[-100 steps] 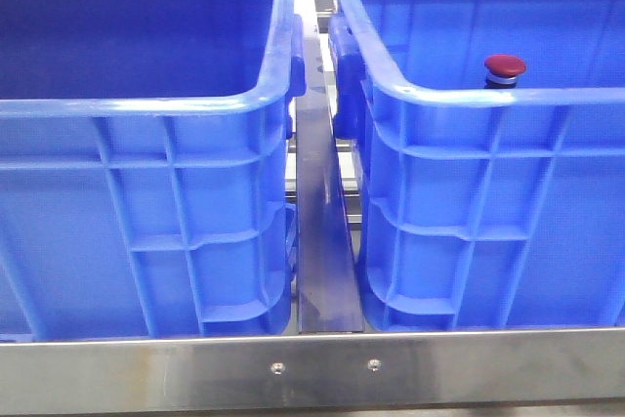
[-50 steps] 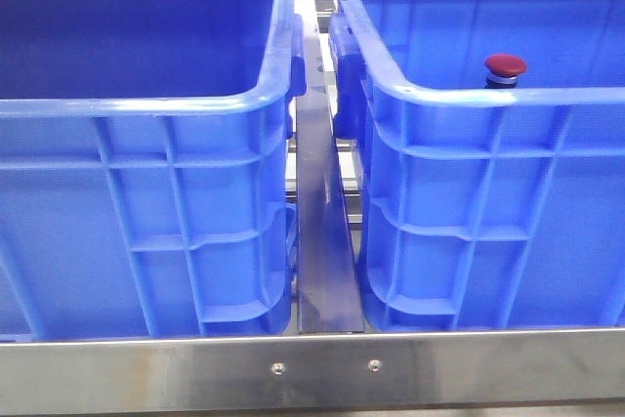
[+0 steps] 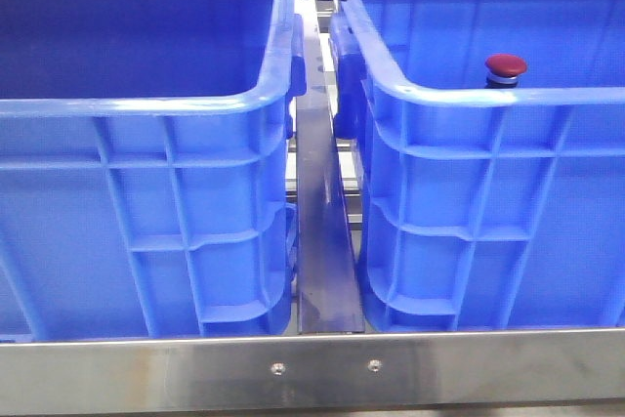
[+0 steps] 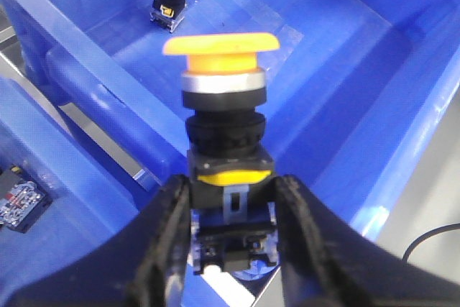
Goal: Pick red and yellow buttons and place in box
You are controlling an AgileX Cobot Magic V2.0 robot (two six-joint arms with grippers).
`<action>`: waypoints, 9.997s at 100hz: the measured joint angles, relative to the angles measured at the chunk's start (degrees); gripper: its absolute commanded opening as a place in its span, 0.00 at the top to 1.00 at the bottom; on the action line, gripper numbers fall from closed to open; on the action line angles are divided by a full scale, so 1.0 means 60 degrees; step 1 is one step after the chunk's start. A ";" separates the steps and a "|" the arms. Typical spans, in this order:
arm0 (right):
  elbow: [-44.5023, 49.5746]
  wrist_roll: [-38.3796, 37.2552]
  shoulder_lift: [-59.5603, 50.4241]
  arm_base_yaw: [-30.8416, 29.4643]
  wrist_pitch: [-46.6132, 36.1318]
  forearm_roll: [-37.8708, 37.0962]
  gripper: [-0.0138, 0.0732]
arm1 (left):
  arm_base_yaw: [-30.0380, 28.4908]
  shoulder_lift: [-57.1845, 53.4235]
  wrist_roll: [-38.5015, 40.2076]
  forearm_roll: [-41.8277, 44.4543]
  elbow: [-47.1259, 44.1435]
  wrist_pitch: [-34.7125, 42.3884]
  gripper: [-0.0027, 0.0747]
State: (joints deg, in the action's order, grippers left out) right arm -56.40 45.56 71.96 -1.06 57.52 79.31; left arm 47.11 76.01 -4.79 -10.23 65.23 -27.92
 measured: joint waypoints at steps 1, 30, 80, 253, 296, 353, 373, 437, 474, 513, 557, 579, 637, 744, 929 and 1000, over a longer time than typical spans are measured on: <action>-0.0015 -0.0015 0.0029 0.0075 0.0000 0.0002 0.20 | 0.0000 0.0000 0.0000 0.0000 0.0000 0.0000 0.82; -0.0375 -0.0075 0.0893 0.1295 -0.0323 -0.0019 0.20 | 0.0000 0.0000 0.0000 0.0000 0.0000 0.0000 0.82; -0.0412 -0.0118 0.1001 0.1544 -0.0542 -0.0075 0.61 | 0.0000 0.0000 0.0000 0.0000 0.0000 0.0019 0.80; 0.1040 0.5597 0.1396 -0.0919 -0.8238 -0.0125 0.61 | 0.0000 0.0000 -0.0004 0.0000 0.0000 0.0008 0.26; -0.0758 0.5622 0.3955 -0.0919 -0.8682 -0.0085 0.61 | 0.0000 0.0000 -0.0004 0.0000 0.0000 0.0005 0.26; -0.1007 0.5635 0.4503 -0.0919 -0.8811 -0.0052 0.39 | 0.0000 0.0000 -0.0004 0.0000 0.0000 -0.0032 0.26; -0.1007 0.5635 0.4503 -0.0919 -0.8811 -0.0052 0.34 | 0.0000 0.0000 -0.0004 0.0000 0.0000 -0.0032 0.26; -0.0427 0.5635 0.3414 -0.0919 -0.8906 -0.0052 0.34 | -0.0147 0.0000 -0.0004 0.0033 0.0000 -0.0052 0.26; 0.1356 0.5635 0.0775 -0.0919 -0.8871 -0.0052 0.80 | -0.2791 0.0000 -0.0004 0.0134 0.0000 -0.0700 0.66; 0.2570 0.5635 -0.1510 -0.0919 -0.8629 -0.0052 0.92 | -0.5553 -0.0414 -0.0004 0.0436 -0.0298 -0.1238 0.99; 0.2995 0.5635 -0.2965 -0.0919 -0.7238 -0.0052 0.92 | -0.7957 -0.3326 -0.0004 0.0595 -0.2443 -0.0655 0.99; 0.3703 0.5635 -0.3800 -0.0919 -0.7361 -0.0070 0.92 | -0.8255 -0.5288 -0.0004 0.0699 -0.3646 0.0058 0.99; 0.6418 0.5635 -0.8318 -0.0919 -0.7680 -0.0070 0.92 | -0.8255 -1.0113 -0.0004 0.0744 -0.6496 0.1086 0.99; 0.7375 0.5635 -1.0897 -0.0919 -0.8168 -0.0070 0.92 | -0.8255 -1.1984 -0.0004 0.0766 -0.7489 0.0974 0.99; 0.7390 0.5635 -1.0897 -0.0939 -0.8184 -0.0053 0.92 | -0.7814 -1.2726 0.0884 0.1628 -1.0859 0.3886 0.99; 0.7390 0.5635 -1.0897 -0.0939 -0.8291 -0.0053 0.92 | -0.7814 -1.2726 0.0884 0.1628 -1.0859 0.3871 0.99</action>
State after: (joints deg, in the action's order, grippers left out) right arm -12.06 79.37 6.58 -6.69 7.77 78.99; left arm 0.23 -0.34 0.51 -0.46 0.08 -4.69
